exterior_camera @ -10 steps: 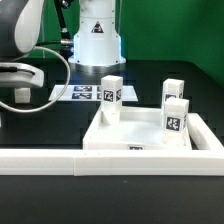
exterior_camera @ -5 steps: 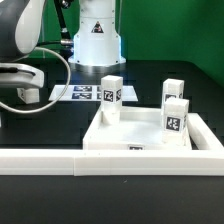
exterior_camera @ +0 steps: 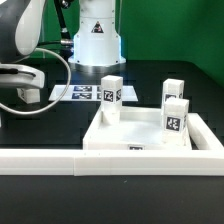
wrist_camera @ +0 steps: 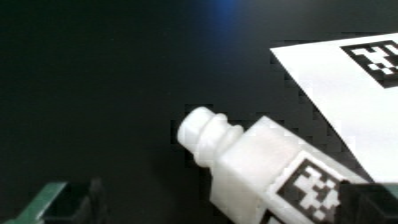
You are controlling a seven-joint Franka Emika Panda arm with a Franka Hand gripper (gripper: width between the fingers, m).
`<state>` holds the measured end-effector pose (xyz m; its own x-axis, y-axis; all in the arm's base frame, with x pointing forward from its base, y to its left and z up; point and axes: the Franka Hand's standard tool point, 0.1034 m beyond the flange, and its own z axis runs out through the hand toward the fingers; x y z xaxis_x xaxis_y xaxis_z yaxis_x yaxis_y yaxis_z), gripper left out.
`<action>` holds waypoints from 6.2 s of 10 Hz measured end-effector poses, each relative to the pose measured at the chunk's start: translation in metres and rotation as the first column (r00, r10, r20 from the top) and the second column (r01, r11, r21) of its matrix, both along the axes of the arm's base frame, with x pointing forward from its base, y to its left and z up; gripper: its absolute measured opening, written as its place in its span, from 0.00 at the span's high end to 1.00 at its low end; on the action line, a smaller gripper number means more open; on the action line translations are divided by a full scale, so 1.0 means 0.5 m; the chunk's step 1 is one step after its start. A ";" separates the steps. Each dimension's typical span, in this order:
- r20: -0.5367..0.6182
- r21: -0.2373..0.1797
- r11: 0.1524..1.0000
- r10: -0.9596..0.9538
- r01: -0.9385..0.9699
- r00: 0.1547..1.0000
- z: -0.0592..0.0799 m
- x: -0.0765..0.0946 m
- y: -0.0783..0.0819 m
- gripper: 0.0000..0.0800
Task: Assemble square table
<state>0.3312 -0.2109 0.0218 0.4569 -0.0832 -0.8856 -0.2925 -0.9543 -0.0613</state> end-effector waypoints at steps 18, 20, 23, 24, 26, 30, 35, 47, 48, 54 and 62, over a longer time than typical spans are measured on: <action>0.034 -0.011 0.992 0.129 -0.129 0.991 0.001 0.021 0.065 0.19; 0.034 -0.019 0.990 0.138 -0.137 0.990 -0.017 0.020 0.058 0.19; 0.031 -0.009 0.991 0.132 -0.132 0.991 -0.026 0.009 0.043 0.19; 0.032 -0.010 0.991 0.132 -0.132 0.991 -0.024 0.010 0.042 0.19; 0.030 -0.010 0.991 0.132 -0.132 0.991 -0.025 0.008 0.042 0.19; 0.028 -0.010 0.991 0.132 -0.131 0.991 -0.025 0.008 0.042 0.64; 0.028 -0.010 0.991 0.132 -0.131 0.991 -0.025 0.008 0.042 0.64; 0.179 0.013 0.990 0.136 -0.141 0.974 0.195 0.114 0.053 0.64; 0.242 -0.012 0.994 0.111 -0.112 0.964 0.199 0.148 0.081 0.64; 0.641 -0.190 0.982 0.109 0.020 0.760 0.300 0.337 0.247 0.64; 0.942 -0.243 0.921 0.150 0.303 0.301 0.301 0.498 0.342 0.64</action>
Offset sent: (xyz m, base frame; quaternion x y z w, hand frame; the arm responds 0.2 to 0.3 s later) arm 0.0000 0.0000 0.0000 0.0000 0.0000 0.0000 1.0000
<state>0.5802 -0.0399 0.1724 0.9131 -0.3259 0.2450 -0.3219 -0.9450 -0.0577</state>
